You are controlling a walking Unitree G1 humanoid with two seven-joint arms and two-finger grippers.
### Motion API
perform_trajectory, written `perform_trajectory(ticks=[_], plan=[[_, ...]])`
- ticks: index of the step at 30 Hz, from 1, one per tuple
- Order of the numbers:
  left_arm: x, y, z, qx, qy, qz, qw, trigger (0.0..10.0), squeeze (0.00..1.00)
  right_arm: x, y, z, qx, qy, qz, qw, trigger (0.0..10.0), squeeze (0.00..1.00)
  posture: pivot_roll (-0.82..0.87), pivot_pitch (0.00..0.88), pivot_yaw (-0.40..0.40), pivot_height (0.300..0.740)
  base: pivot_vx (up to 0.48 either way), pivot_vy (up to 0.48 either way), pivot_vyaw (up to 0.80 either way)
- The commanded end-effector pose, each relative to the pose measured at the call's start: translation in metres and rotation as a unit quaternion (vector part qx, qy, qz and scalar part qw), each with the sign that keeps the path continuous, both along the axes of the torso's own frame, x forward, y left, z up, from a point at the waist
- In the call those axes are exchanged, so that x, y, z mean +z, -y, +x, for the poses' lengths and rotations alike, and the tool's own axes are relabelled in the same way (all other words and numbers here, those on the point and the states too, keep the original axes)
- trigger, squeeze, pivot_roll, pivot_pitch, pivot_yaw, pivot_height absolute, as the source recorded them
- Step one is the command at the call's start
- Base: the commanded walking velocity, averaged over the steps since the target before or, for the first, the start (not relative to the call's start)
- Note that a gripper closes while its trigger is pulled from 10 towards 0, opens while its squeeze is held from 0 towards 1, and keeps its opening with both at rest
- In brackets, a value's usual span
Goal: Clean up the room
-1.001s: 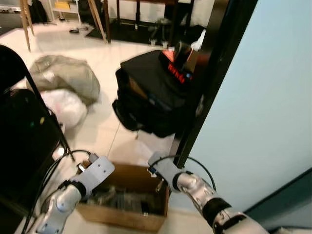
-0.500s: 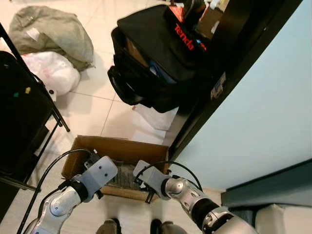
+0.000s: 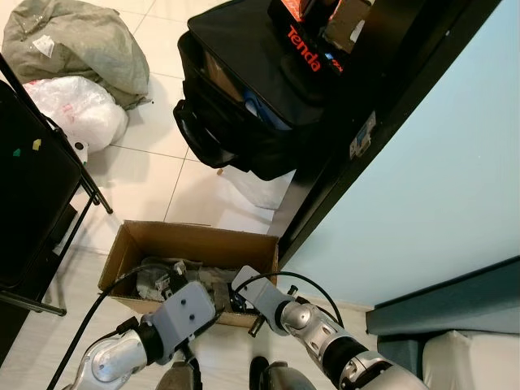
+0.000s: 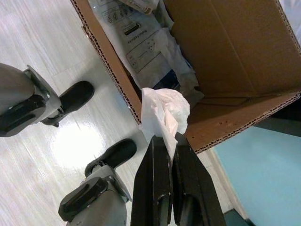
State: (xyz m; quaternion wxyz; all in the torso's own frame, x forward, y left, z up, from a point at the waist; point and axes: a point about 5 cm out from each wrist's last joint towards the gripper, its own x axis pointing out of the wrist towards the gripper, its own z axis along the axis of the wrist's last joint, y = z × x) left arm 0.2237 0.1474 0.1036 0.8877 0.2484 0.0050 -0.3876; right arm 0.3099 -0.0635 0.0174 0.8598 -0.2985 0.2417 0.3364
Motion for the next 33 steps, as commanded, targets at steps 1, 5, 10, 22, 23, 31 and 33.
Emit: perform_trajectory(ticks=[1, 5, 10, 22, 23, 31, 33], plan=[[-0.0068, 0.0020, -0.0092, -0.016, -0.026, 0.007, 0.999, 10.0, 0.00, -0.0113, 0.0043, -0.0085, -0.013, -0.028, -0.003, 1.000, 10.0, 0.00, 0.12, 0.400, -0.118, 0.740, 0.000, 0.000, 0.00], [-0.0095, 0.0019, -0.0128, -0.032, -0.034, 0.023, 0.999, 10.0, 0.00, -0.0113, 0.0033, -0.0086, -0.012, -0.032, -0.003, 0.999, 10.0, 0.02, 0.12, 0.401, -0.119, 0.740, 0.000, 0.000, 0.00], [-0.0097, 0.0015, -0.0137, -0.036, -0.036, 0.028, 0.998, 10.0, 0.00, -0.0112, 0.0032, -0.0084, -0.011, -0.031, -0.006, 0.999, 10.0, 0.22, 0.13, 0.401, -0.119, 0.740, 0.000, 0.000, 0.00], [-0.0090, 0.0008, -0.0125, -0.038, -0.032, 0.038, 0.998, 10.0, 0.00, -0.0084, 0.0045, -0.0051, -0.019, -0.007, -0.013, 1.000, 10.0, 0.00, 0.12, 0.399, -0.127, 0.740, 0.000, 0.000, 0.00], [-0.0091, 0.0007, -0.0123, -0.037, -0.032, 0.039, 0.998, 10.0, 0.00, -0.0078, 0.0047, -0.0045, -0.021, -0.004, -0.013, 1.000, 10.0, 0.00, 0.12, 0.399, -0.127, 0.740, 0.000, 0.000, 0.00], [-0.0101, -0.0003, -0.0113, -0.033, -0.031, 0.041, 0.998, 10.0, 0.00, -0.0057, 0.0054, -0.0022, -0.024, 0.004, -0.014, 1.000, 10.0, 0.00, 0.12, 0.395, -0.128, 0.740, 0.000, 0.000, 0.00], [-0.0110, -0.0009, -0.0109, -0.030, -0.030, 0.042, 0.998, 10.0, 0.00, -0.0056, 0.0057, -0.0021, -0.024, 0.005, -0.014, 1.000, 10.0, 0.00, 0.12, 0.385, -0.126, 0.740, 0.000, 0.000, 0.00]])
